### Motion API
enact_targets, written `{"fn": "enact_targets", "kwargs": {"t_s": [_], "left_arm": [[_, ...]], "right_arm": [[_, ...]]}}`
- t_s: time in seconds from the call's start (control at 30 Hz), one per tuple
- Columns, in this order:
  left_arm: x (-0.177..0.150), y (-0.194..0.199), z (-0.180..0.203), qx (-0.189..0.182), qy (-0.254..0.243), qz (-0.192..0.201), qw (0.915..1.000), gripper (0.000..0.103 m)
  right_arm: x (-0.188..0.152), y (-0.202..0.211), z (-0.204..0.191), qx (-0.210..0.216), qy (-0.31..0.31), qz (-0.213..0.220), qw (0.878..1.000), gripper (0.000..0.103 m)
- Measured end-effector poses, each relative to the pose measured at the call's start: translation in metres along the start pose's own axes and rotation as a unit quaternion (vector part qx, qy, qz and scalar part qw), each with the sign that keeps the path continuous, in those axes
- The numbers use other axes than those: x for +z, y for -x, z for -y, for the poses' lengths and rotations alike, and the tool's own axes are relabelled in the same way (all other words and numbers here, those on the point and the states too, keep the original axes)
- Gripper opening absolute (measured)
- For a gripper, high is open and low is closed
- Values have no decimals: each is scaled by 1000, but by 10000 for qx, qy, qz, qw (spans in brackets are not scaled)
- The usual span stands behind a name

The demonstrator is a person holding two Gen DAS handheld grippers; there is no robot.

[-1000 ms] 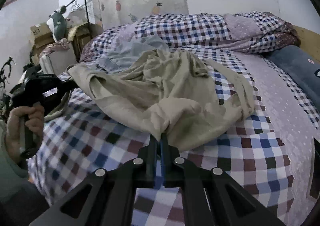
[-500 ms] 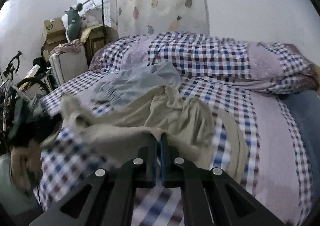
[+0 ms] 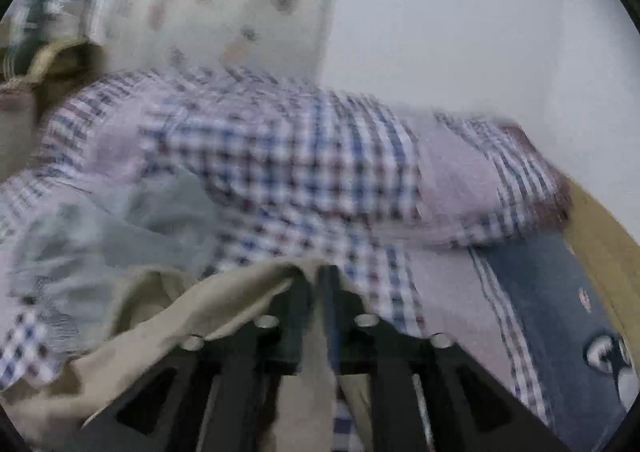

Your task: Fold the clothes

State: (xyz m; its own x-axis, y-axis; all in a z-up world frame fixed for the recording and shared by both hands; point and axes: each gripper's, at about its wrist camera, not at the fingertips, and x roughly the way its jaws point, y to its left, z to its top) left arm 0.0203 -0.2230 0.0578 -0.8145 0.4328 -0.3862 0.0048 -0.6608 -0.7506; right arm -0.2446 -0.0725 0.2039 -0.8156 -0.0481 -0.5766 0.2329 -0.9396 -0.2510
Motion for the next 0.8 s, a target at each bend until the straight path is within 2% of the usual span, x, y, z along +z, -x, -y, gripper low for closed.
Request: {"fn": "enact_targets", "kwargs": {"t_s": [0.03, 0.1, 0.17, 0.27, 0.47, 0.67, 0.73, 0.8], "left_arm": [[-1, -2, 3, 25, -88, -51, 9999, 75], [-4, -7, 8, 74, -263, -153, 9995, 75], [-7, -11, 14, 123, -437, -255, 9986, 75], [-12, -14, 18, 195, -573, -341, 9976, 75], [-15, -13, 12, 218, -332, -346, 9986, 75], [-15, -17, 9, 189, -230, -432, 9986, 75], [-15, -18, 10, 184, -254, -471, 9984, 75], [-15, -20, 10, 179, -272, -508, 9982, 75]], "right_arm": [[-9, -6, 1, 36, -116, -118, 9999, 36], [-29, -6, 2, 224, -239, -182, 9993, 41], [-51, 7, 0, 426, -217, -62, 9988, 57], [-103, 40, -6, 946, -109, 56, 9954, 69], [-161, 25, -46, 994, 965, -277, 9900, 71], [-219, 9, -87, 1017, 2035, -612, 9718, 70], [-218, -5, -87, 1055, 1877, -726, 9738, 70], [-216, -16, -88, 1133, 1749, -855, 9743, 62]]}}
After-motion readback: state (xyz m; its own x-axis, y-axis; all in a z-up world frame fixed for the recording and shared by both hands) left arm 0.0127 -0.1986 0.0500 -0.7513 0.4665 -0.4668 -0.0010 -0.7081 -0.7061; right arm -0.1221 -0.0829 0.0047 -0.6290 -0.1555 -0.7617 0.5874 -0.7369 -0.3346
